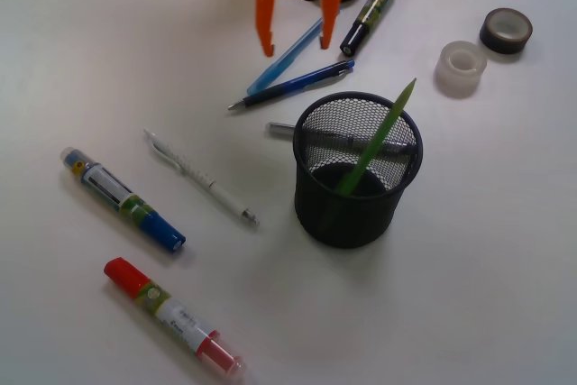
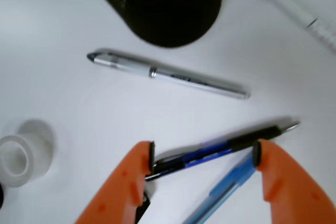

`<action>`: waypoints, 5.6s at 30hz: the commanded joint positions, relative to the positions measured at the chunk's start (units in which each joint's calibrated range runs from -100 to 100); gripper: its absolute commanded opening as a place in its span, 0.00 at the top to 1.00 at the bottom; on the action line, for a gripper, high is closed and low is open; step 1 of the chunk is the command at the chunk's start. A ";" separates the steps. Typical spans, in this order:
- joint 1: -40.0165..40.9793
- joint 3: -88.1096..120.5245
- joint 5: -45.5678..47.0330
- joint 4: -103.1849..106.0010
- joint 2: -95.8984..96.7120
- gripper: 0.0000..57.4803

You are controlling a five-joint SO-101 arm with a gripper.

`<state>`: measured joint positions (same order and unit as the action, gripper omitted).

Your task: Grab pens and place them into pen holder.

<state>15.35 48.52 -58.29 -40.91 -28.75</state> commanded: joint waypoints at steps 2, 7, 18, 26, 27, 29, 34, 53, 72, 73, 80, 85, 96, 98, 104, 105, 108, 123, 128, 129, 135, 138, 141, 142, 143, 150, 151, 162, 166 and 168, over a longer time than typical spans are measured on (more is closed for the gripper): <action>1.96 6.83 -5.81 -0.91 -3.60 0.62; 2.78 12.17 -8.21 -0.91 -3.51 0.62; 0.39 20.14 -8.25 -0.65 -3.43 0.62; 1.81 19.96 -8.40 -0.21 3.88 0.62; 2.18 19.96 -8.40 0.57 5.24 0.62; 2.55 20.14 -8.40 2.85 8.05 0.65; 3.82 20.50 -8.21 9.76 15.53 0.82; -3.50 11.17 0.34 -3.97 -3.43 0.99; -1.33 -17.45 9.57 50.79 14.34 0.99; -0.96 -18.17 9.57 53.16 16.46 0.99; 0.09 -22.07 10.21 62.95 27.85 0.99; -0.21 -21.80 10.21 72.05 34.14 0.99; -0.29 -21.34 12.89 93.14 46.30 0.98; -0.29 -21.34 12.94 94.28 47.49 0.91; -0.29 -21.34 12.94 94.01 47.83 0.62; -0.36 -21.34 12.99 93.93 47.74 0.61; -0.89 -22.16 15.19 92.61 46.38 0.61; -11.88 -28.68 27.11 14.14 16.89 0.61; -15.39 -29.22 29.35 5.30 21.48 0.61; -15.91 -30.13 29.84 3.99 22.92 0.61; -18.53 -44.17 32.53 -9.05 36.27 0.61; -19.35 -54.41 33.50 -16.66 44.26 0.61; -19.95 -64.19 34.38 -23.48 51.48 0.61; -20.10 -67.09 34.53 -25.41 53.44 0.61; -20.25 -69.44 34.53 -27.07 55.22 0.61; -21.37 -80.58 34.58 -34.25 65.25 0.61; -21.45 -81.58 34.58 -35.12 66.44 0.61; -21.90 -87.83 35.12 -38.71 76.22 0.62; -22.19 -87.83 34.97 -38.62 77.15 0.66; -22.79 -87.83 34.87 -38.62 77.32 0.72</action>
<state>-6.33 -36.66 -23.37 -79.61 48.87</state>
